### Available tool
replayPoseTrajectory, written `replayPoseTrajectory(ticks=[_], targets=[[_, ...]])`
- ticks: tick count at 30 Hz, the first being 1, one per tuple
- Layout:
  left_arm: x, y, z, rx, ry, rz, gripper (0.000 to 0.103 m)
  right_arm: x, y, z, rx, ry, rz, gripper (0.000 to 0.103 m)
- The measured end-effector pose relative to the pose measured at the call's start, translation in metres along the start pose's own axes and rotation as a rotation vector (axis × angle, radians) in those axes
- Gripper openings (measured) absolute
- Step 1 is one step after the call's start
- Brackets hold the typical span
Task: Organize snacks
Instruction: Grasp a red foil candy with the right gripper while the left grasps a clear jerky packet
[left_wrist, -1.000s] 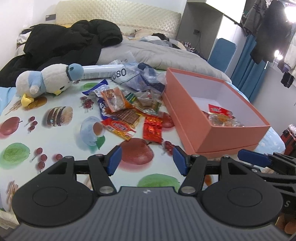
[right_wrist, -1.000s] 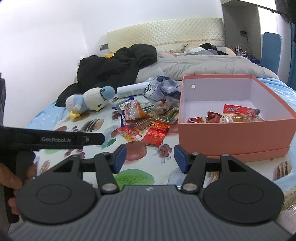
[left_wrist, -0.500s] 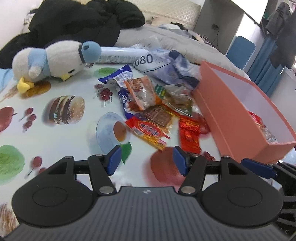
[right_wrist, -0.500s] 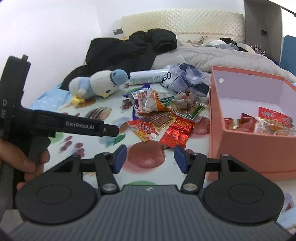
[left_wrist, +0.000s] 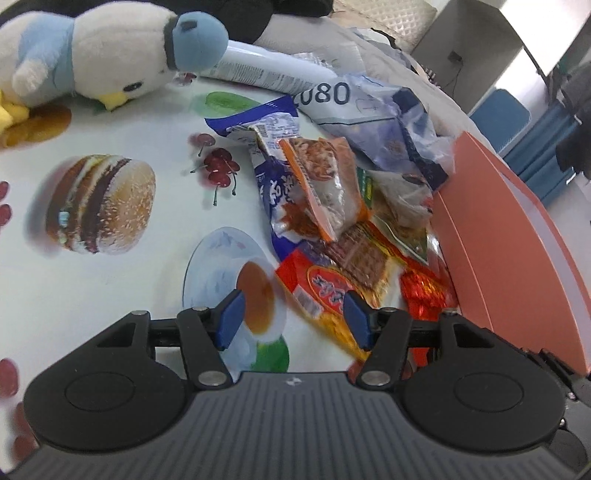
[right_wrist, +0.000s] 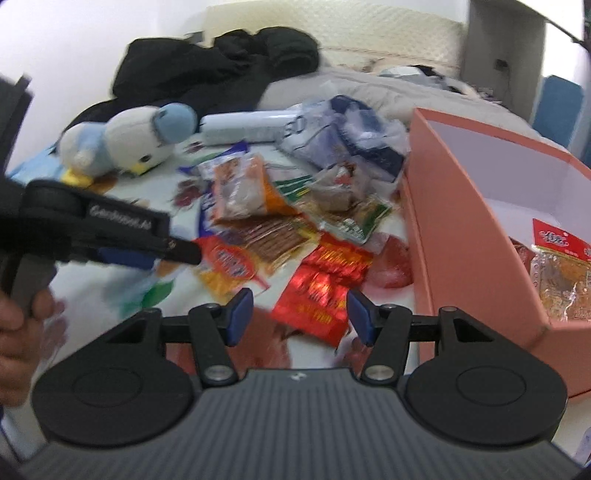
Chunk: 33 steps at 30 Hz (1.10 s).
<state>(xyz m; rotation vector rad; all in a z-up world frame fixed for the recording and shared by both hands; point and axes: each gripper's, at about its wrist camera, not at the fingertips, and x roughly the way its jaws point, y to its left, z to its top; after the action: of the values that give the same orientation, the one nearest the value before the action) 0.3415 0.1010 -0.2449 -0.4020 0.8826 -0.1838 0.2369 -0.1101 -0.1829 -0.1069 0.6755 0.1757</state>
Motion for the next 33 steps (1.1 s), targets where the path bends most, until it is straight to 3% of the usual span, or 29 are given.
replayPoseTrajectory(ticks=[7, 13, 15, 17, 18, 33], targets=[[0.015, -0.002, 0.011, -0.027, 0.008, -0.031, 0.052, 0.037, 0.0, 0.008, 0.043, 0.024, -0.106, 0.059], [0.024, -0.007, 0.015, -0.023, 0.026, -0.006, 0.027, 0.057, 0.003, 0.01, 0.037, 0.038, -0.15, 0.067], [0.026, -0.006, 0.013, -0.031, 0.026, 0.008, 0.012, 0.066, 0.003, 0.01, 0.032, 0.048, -0.16, 0.066], [0.026, -0.007, 0.012, -0.026, 0.026, 0.02, 0.007, 0.067, 0.002, 0.01, 0.042, 0.043, -0.161, 0.065], [0.026, -0.006, 0.011, -0.033, 0.028, 0.016, 0.005, 0.068, 0.002, 0.011, 0.037, 0.043, -0.158, 0.058], [-0.021, -0.006, -0.024, -0.081, 0.027, 0.045, 0.0, 0.031, 0.012, 0.003, -0.015, 0.036, -0.095, 0.058]])
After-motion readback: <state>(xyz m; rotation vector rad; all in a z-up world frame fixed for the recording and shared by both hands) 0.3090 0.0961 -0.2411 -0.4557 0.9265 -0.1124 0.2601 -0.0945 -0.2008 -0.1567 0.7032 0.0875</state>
